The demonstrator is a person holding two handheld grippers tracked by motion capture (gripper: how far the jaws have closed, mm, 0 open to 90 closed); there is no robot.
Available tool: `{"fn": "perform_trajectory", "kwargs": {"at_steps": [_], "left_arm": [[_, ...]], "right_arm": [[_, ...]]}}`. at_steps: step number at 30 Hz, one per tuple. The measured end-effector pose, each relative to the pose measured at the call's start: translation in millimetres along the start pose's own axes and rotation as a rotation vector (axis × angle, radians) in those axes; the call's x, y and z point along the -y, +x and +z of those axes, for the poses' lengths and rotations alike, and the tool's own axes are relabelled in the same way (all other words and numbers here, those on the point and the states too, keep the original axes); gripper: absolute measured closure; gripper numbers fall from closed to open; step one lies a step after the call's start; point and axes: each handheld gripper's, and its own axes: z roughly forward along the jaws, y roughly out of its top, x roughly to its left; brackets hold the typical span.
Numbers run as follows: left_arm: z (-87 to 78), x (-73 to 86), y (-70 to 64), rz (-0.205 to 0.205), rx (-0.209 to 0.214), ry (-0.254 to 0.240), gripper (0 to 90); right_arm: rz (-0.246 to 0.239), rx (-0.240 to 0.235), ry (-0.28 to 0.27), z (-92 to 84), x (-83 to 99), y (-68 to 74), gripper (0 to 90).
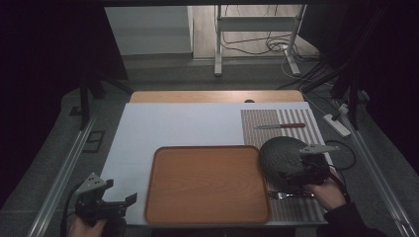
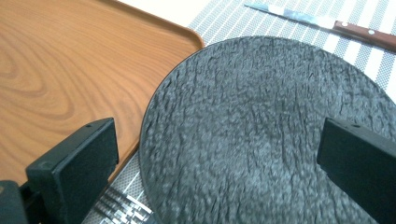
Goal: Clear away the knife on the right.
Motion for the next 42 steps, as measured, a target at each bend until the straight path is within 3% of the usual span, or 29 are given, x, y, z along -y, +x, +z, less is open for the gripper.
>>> {"fn": "perform_trajectory", "kwargs": {"at_steps": [20, 30, 42], "left_arm": [[0.5, -0.2, 0.7, -0.004, 0.000, 0.004, 1.2], [0.9, -0.4, 0.6, -0.006, 0.000, 0.006, 1.2], [1.3, -0.5, 0.7, -0.005, 0.003, 0.008, 1.4]], "right_arm": [[0.016, 0.030, 0.030, 35.2, -26.6, -25.8, 0.0], [0.066, 0.052, 0.048, 58.6, -41.3, -50.2, 0.0], [0.117, 0.067, 0.063, 79.2, -54.2, -66.6, 0.0]]}}
